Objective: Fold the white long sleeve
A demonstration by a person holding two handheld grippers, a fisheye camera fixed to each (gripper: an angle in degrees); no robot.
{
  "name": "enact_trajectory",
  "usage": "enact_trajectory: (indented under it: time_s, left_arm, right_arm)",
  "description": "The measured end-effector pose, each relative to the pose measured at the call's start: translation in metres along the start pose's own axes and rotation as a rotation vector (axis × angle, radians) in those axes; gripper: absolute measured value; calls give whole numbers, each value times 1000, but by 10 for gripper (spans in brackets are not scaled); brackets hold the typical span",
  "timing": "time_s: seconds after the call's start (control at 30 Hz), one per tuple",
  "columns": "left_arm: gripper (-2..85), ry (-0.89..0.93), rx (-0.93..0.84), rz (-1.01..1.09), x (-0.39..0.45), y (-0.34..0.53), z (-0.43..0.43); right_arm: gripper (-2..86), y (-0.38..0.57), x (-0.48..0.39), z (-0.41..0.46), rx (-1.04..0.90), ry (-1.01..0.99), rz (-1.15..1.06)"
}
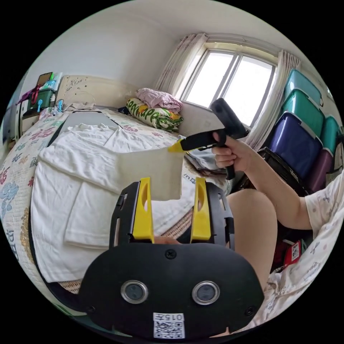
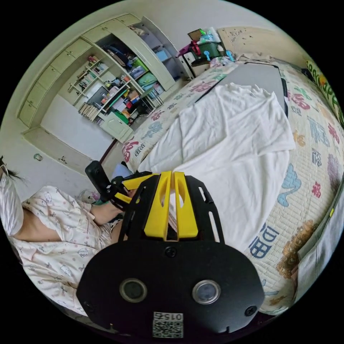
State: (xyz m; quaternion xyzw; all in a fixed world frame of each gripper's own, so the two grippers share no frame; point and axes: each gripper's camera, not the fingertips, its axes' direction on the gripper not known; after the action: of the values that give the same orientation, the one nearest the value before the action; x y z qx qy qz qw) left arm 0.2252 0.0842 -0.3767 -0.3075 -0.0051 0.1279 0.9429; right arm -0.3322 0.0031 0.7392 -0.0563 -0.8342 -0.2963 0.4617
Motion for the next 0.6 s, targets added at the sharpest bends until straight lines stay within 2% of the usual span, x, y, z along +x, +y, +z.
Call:
enact_trajectory:
  time_s: [0.2,0.3,0.37,0.43,0.6]
  left_arm:
    - [165,-126,148,-100,-10,-11,-34]
    - [103,-213,187,-174,-35,-4,-42]
    - [23,-236,162,-259,-63,5,-49]
    - [8,-252,178,-300,-81,13,-64]
    - [-1,-453,260,-415,-118,33,-114]
  right_arm:
    - [9,-1,-44,40,-146,32,-172]
    - [15,25,-39,81,-172,32,-205]
    - [26,64,-19,110,-143,1,-231]
    - [44,104,0,130,-148,-20,-278]
    - [70,202,35,172,-218,69,-381]
